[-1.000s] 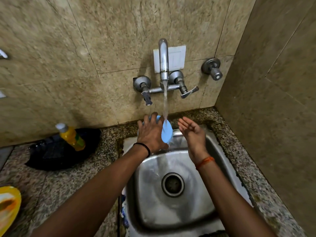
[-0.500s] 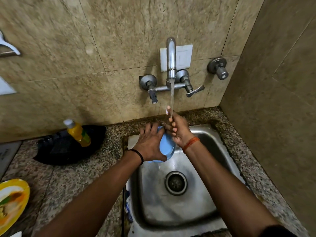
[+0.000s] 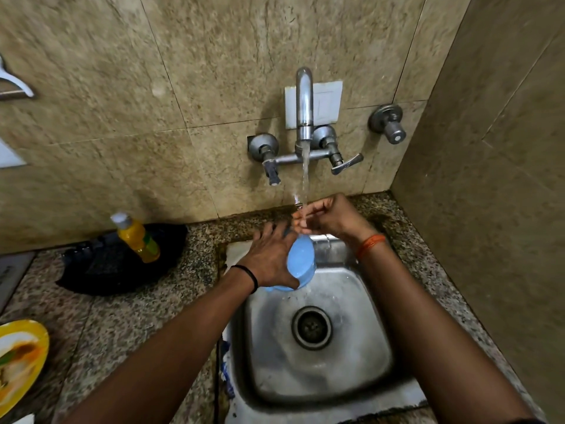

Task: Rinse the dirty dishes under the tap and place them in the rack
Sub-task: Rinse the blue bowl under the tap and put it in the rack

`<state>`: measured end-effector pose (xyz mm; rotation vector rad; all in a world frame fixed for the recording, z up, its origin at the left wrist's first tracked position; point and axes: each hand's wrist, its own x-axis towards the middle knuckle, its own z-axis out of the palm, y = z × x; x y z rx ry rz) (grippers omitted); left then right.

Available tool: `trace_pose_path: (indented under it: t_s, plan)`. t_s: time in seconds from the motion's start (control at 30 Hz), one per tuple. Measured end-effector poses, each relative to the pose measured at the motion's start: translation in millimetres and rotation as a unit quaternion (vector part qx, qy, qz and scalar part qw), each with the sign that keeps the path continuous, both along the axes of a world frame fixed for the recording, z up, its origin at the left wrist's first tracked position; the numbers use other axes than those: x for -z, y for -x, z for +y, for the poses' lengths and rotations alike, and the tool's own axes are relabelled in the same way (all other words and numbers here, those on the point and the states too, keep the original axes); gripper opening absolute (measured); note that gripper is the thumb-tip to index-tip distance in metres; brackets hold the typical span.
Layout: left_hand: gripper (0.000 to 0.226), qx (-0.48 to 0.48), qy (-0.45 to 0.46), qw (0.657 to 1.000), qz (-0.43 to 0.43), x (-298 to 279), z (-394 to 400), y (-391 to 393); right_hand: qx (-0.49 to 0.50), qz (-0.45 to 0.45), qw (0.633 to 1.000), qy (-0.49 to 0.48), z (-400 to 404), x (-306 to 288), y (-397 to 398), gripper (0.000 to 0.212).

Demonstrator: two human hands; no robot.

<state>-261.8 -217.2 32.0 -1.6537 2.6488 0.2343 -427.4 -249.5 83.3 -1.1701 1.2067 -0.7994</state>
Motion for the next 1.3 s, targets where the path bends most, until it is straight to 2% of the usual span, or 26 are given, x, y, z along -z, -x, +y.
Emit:
trace_pose_path:
  t_s: [0.13, 0.23, 0.37, 0.47, 0.6, 0.67, 0.73, 0.8, 0.87, 0.9, 1.0, 1.03, 1.1, 1.2, 1.3]
  plan:
    - [0.103, -0.001, -0.001, 1.000, 0.006, -2.0, -1.1, 6.5, 0.018, 0.112, 0.992, 0.048, 3.3, -3.5, 1.2, 0.005]
    - [0.103, 0.005, -0.005, 1.000, 0.013, -3.6, -1.1, 9.7, 0.009, 0.159, 0.985, 0.069, 3.4, -8.4, -0.2, 0.008]
    - [0.105, 0.010, -0.003, 1.000, 0.008, -7.3, -1.1, 12.8, -0.033, 0.163, 0.984, 0.068, 2.1, -19.5, 7.9, 0.016]
    - [0.109, 0.019, 0.003, 1.000, 0.003, -11.5, -3.9, 14.9, -0.035, 0.215, 0.970, 0.106, 2.5, -25.0, 18.1, 0.015]
    - [0.108, 0.043, 0.012, 0.999, -0.032, -18.2, -11.6, 23.5, 0.031, 0.284, 0.947, 0.145, 6.4, -25.5, 29.3, 0.021]
    - [0.107, 0.061, 0.021, 0.997, -0.051, -23.1, -17.1, 30.0, 0.087, 0.280, 0.947, 0.129, 0.4, -16.6, 35.4, 0.036]
    - [0.108, 0.078, 0.021, 0.995, -0.060, -30.4, -22.1, 36.1, 0.131, 0.229, 0.961, 0.084, -7.8, -6.9, 38.1, 0.061]
    - [0.107, 0.089, 0.011, 0.994, -0.059, -37.6, -27.0, 41.0, 0.175, 0.131, 0.975, 0.035, -16.3, -1.5, 36.1, 0.088]
    - [0.105, 0.095, -0.001, 0.993, -0.067, -42.9, -31.1, 45.7, 0.209, 0.071, 0.975, 0.027, -28.3, 2.0, 33.9, 0.100]
    - [0.105, 0.098, -0.003, 0.992, -0.075, -44.5, -33.4, 47.7, 0.223, 0.050, 0.973, 0.034, -36.7, 4.4, 33.8, 0.096]
    - [0.105, 0.102, -0.005, 0.990, -0.092, -44.4, -38.4, 51.8, 0.278, 0.039, 0.957, 0.071, -55.1, -0.3, 26.5, 0.049]
    - [0.106, 0.103, -0.010, 0.990, -0.093, -44.0, -39.1, 52.2, 0.296, 0.031, 0.953, 0.066, -58.5, -4.8, 23.7, 0.041]
    - [0.106, 0.103, -0.023, 0.990, -0.094, -43.5, -39.9, 51.7, 0.305, -0.036, 0.951, 0.033, -61.9, -11.5, 20.6, 0.040]
    - [0.107, 0.104, -0.028, 0.989, -0.100, -42.9, -39.8, 49.8, 0.250, -0.139, 0.957, -0.044, -64.5, -12.0, 25.6, 0.047]
    - [0.104, 0.100, -0.026, 0.990, -0.099, -41.8, -38.6, 48.1, 0.235, -0.231, 0.940, -0.084, -61.7, -16.4, 26.0, 0.050]
